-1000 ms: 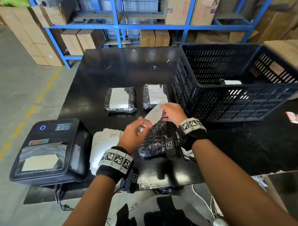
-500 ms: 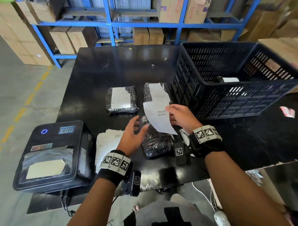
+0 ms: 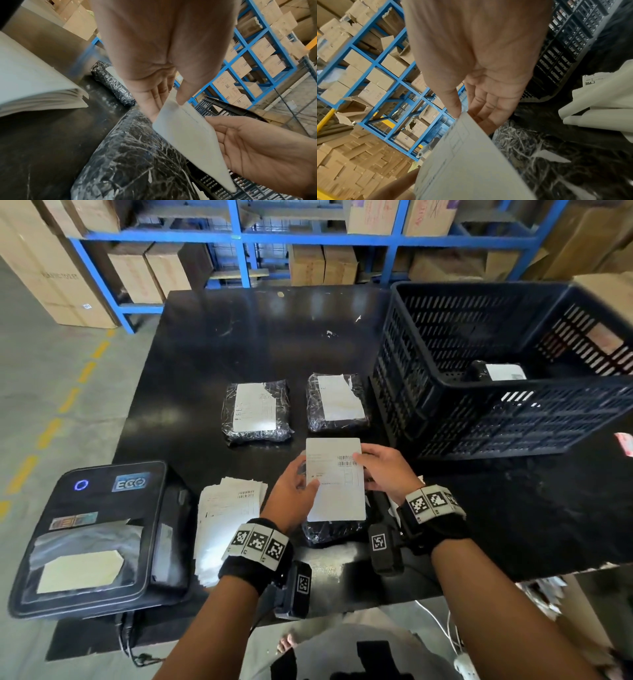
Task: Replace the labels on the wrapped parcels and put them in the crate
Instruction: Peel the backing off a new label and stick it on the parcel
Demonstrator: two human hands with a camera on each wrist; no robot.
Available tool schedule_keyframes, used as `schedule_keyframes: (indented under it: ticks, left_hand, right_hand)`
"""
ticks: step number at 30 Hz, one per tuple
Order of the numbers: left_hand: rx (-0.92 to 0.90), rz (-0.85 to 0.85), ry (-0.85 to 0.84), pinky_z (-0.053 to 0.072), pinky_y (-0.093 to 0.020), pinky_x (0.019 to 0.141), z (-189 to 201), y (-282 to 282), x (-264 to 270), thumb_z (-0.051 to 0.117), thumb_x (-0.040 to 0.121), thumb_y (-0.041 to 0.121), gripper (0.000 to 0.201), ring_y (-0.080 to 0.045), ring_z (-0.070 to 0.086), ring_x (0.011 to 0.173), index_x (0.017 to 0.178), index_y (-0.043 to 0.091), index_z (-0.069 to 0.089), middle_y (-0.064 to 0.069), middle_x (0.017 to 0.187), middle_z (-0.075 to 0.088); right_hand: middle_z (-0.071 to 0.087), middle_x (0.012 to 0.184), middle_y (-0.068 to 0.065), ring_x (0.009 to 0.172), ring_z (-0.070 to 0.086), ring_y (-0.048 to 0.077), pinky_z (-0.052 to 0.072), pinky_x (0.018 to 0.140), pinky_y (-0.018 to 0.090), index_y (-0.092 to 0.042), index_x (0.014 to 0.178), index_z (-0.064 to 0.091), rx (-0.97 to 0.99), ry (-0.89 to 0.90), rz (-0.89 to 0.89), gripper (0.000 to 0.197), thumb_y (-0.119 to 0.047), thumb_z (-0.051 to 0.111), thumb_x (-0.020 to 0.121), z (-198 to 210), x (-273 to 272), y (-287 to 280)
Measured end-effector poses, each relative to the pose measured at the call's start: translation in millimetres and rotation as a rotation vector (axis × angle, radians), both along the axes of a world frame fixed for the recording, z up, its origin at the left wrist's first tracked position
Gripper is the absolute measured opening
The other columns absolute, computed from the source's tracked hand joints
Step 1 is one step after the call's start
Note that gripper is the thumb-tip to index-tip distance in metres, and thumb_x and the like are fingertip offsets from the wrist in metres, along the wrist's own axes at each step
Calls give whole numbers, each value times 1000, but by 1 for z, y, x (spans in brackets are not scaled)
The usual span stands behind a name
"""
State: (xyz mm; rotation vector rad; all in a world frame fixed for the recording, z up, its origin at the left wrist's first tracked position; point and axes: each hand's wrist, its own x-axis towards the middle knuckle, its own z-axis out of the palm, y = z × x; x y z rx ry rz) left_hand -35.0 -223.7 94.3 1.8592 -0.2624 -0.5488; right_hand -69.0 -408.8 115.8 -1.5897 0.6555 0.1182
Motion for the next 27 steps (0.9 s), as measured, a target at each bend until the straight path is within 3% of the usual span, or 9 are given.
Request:
schedule_keyframes:
  ticks: [2, 6, 7, 11, 15, 18, 22, 24, 27]
  left_hand:
    - [65, 6, 2, 48, -6, 66, -6, -6, 3, 53, 94, 9, 57, -13, 62, 93, 144, 21, 32, -4, 109, 65]
    - [139, 19, 51, 54, -29, 83, -19, -16, 10, 54, 92, 10, 62, -17, 64, 95, 146, 26, 31, 0, 98, 65]
    - [150, 20, 53, 55, -28, 81, -20, -18, 10, 53, 92, 9, 60, -16, 64, 94, 145, 26, 33, 2, 99, 65]
    - [157, 18, 66, 47, -4, 66, -22, -23, 11, 49, 91, 2, 52, -10, 59, 99, 139, 21, 41, 3, 115, 61]
    - [171, 47, 92, 52, -16, 76, -28, -26, 12, 49, 91, 3, 52, -13, 64, 98, 138, 26, 42, 1, 117, 64]
    - [224, 53, 79, 48, -11, 63, -31, -29, 16, 49, 91, 6, 53, -22, 65, 92, 139, 26, 41, -6, 110, 66]
    - [266, 26, 66, 41, -10, 55, -33, -31, 20, 50, 91, 9, 54, -4, 55, 65, 140, 29, 38, 1, 93, 65]
    - [282, 25, 60, 40, -10, 53, -35, -31, 21, 50, 91, 10, 53, -1, 52, 60, 139, 29, 39, 8, 82, 62]
    - [299, 2, 61, 43, -13, 56, -34, -31, 22, 51, 91, 12, 53, -3, 53, 62, 141, 28, 39, 6, 79, 61]
  right_hand:
    - [74, 100, 4, 90, 72, 18, 58, 67, 32, -20, 115, 63, -1, 12, 12, 22, -13, 56, 96, -5, 7, -7]
    - [73, 102, 7, 90, 71, 17, 60, 67, 33, -21, 117, 56, -22, 60, 31, 26, -11, 59, 93, -17, 17, -17]
    - [72, 103, 7, 91, 71, 18, 61, 70, 35, -20, 119, 56, -40, 68, 40, 28, -11, 60, 93, -21, 19, -18]
    - [73, 103, 10, 93, 71, 20, 59, 84, 44, -14, 125, 56, -95, 74, 66, 35, -10, 61, 91, -39, 27, -22]
    - [74, 96, 10, 90, 72, 20, 60, 80, 45, -14, 125, 55, -112, 74, 86, 35, -10, 62, 91, -52, 32, -25]
    - [74, 92, 6, 89, 72, 19, 59, 82, 45, -16, 128, 54, -178, 72, 113, 39, -14, 63, 90, -59, 35, -27]
    - [74, 89, 4, 87, 72, 18, 59, 81, 45, -15, 131, 53, -227, 76, 135, 42, -17, 63, 90, -66, 38, -29]
    - [74, 87, 4, 86, 71, 17, 59, 80, 45, -16, 130, 52, -245, 85, 148, 42, -18, 63, 90, -68, 38, -30]
    - [72, 81, 3, 84, 71, 18, 59, 80, 46, -17, 129, 53, -281, 88, 149, 41, -18, 64, 90, -69, 39, -29]
